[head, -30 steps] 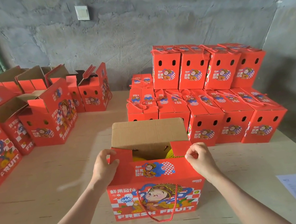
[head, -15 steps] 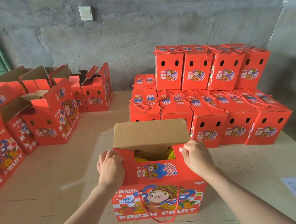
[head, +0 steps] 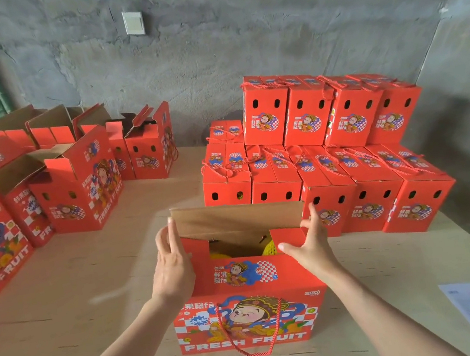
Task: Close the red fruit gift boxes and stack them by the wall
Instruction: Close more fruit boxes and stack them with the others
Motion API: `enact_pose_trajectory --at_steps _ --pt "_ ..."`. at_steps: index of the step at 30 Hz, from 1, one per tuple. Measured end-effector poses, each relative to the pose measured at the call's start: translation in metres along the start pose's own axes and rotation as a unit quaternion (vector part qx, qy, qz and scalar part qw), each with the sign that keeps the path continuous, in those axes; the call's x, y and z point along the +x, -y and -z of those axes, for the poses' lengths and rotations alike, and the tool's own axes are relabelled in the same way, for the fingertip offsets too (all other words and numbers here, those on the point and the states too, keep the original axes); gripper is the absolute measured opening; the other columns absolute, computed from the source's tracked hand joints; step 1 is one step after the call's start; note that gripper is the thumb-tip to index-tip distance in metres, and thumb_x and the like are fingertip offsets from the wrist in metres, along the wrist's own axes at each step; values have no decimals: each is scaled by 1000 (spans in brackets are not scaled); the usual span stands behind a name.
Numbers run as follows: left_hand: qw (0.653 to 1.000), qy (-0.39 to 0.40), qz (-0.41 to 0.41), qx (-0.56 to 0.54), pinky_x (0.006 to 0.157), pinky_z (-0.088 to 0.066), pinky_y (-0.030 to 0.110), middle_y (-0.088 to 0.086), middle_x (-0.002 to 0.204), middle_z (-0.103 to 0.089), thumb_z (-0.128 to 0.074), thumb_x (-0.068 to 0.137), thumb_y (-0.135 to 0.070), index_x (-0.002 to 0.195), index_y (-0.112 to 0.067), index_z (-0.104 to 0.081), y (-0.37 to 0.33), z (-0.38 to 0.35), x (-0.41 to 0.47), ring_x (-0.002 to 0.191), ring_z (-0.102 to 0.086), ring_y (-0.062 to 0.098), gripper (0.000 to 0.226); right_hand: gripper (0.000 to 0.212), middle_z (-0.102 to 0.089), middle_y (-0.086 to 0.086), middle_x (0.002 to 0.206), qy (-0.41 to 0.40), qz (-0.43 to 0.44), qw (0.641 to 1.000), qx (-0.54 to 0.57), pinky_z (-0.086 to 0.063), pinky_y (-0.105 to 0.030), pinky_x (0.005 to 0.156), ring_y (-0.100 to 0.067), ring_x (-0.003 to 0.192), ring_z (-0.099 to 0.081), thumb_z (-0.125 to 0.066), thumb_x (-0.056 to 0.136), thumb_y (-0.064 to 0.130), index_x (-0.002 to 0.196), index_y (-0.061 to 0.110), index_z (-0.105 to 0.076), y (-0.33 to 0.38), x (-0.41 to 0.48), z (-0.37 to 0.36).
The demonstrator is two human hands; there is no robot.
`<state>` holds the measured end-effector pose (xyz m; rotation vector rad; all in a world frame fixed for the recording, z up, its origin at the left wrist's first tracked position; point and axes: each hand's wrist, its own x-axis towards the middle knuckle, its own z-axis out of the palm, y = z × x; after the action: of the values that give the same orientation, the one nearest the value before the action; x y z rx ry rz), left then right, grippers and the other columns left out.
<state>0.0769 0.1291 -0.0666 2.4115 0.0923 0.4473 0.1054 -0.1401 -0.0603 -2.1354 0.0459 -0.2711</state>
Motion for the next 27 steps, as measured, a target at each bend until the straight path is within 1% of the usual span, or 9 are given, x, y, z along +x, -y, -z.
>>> enact_pose_trajectory --at_steps 2,5,9,11,14,17,20,23,27 --pt "1000 -6 7 -18 94 -45 49 14 152 -10 -53 93 -9 151 -15 11 -1 1 -2 126 -39 42 86 102 -39 0 120 -12 -3 1000 18 -37 -31 96 -16 115 -38 -84 71 26 149 20 -19 4 -1 1" --pt "999 -24 -18 29 108 -28 51 20 152 -17 -60 88 -42 152 -16 0 0 3 -4 137 -22 39 91 59 -50 2 115 -31 12 997 73 -40 -32 93 -15 111 -45 -75 69 48 114 20 -49 9 -6 3" --pt "987 -3 -85 139 116 0 46 9 155 -25 -3 76 -82 130 -17 -52 1 5 -6 146 -10 29 98 28 -58 12 86 -21 52 995 77 -36 -25 76 9 83 -51 -53 83 48 72 23 -51 9 -14 4" --pt "986 25 -80 143 117 4 43 4 153 -32 0 82 -77 120 -16 -57 2 3 -4 146 -13 22 92 19 -61 7 88 -4 64 998 16 -39 -25 78 0 89 -56 -61 91 29 78 16 -58 6 -11 3" --pt "988 64 -64 127 119 -1 41 4 155 -29 -28 91 -61 119 -16 -53 3 0 3 147 -12 20 59 10 -59 -1 107 53 128 984 -110 -36 -24 96 -16 110 -51 -62 90 14 97 8 -66 1 -4 3" --pt "976 135 -79 153 119 0 42 7 157 -21 -42 90 -60 121 -14 -47 4 2 16 147 -7 22 56 38 -37 6 145 175 134 955 -199 -24 -31 112 -12 138 -27 -53 95 40 131 31 -54 -3 3 15" --pt "958 220 -81 163 117 -15 42 6 134 -46 -52 80 -68 106 -19 -40 1 12 34 139 -28 26 57 59 4 15 159 282 103 908 -292 -16 -47 115 -10 146 0 -36 84 74 139 61 -20 -3 16 30" --pt "947 264 -83 166 92 -36 32 -2 109 -49 -58 74 -71 105 -20 -38 -2 20 47 101 -47 18 63 63 -3 10 159 310 110 878 -347 -35 -45 105 -21 144 -22 -25 76 84 135 70 -8 2 24 34" --pt "926 286 -117 218 103 -37 40 6 138 -36 -47 81 -70 146 -20 -22 -2 15 54 129 -34 25 86 63 -7 2 159 296 126 871 -371 -45 -37 91 -28 141 -29 -18 77 81 138 66 -7 1 24 32"
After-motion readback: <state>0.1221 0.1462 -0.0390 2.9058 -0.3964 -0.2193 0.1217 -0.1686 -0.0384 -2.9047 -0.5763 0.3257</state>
